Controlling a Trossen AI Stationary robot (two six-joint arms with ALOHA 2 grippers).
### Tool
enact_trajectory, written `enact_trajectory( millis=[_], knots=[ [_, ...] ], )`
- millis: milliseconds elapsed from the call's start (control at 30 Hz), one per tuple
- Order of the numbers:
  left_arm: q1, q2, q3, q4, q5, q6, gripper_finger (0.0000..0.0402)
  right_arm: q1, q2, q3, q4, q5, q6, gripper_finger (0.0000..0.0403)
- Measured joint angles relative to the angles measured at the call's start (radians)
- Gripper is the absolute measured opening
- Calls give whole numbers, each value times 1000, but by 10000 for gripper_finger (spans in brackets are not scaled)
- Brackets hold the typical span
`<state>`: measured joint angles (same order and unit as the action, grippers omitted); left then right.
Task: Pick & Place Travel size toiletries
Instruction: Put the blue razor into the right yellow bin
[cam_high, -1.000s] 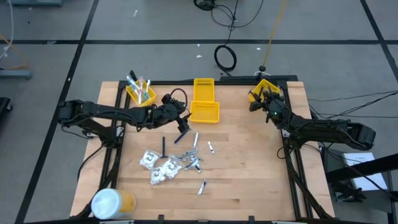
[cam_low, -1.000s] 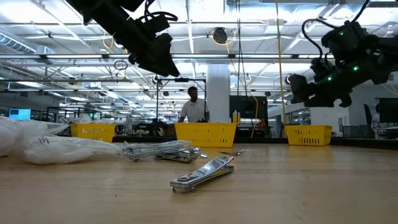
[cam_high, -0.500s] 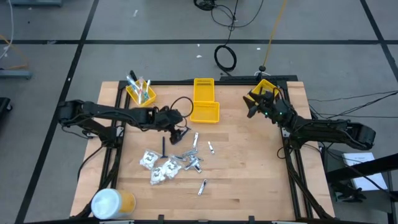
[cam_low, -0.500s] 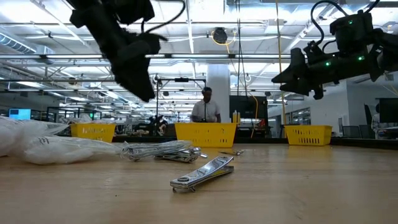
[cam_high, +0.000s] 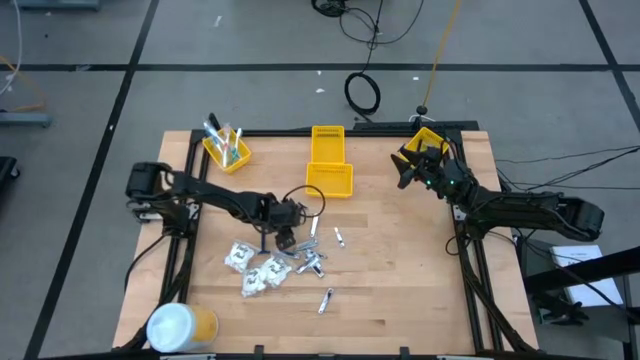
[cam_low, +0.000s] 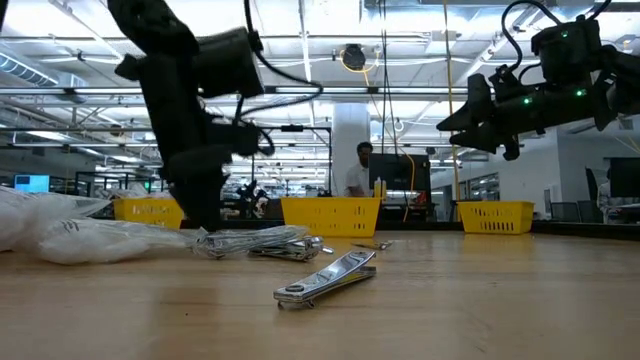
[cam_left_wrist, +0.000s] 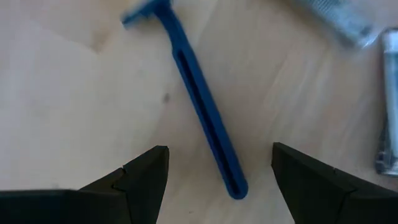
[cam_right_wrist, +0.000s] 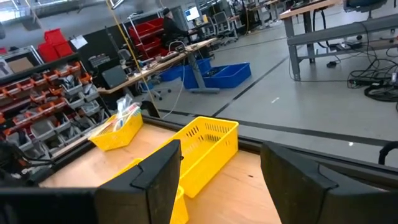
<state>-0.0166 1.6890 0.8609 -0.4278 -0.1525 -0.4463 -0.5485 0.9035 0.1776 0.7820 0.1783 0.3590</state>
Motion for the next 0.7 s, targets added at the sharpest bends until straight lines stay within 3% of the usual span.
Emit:
enact_trajectory(
  millis=[333,500,700],
  knots=[
    [3,58,5,6,53,-62,261,7,0,0,11,0,0,208],
    [3,58,5,-38,74,-90,189,7,0,0,11,0,-1,208],
    [6,58,5,-63,93,-109,59,7,0,0,11,0,-3,208]
  ],
)
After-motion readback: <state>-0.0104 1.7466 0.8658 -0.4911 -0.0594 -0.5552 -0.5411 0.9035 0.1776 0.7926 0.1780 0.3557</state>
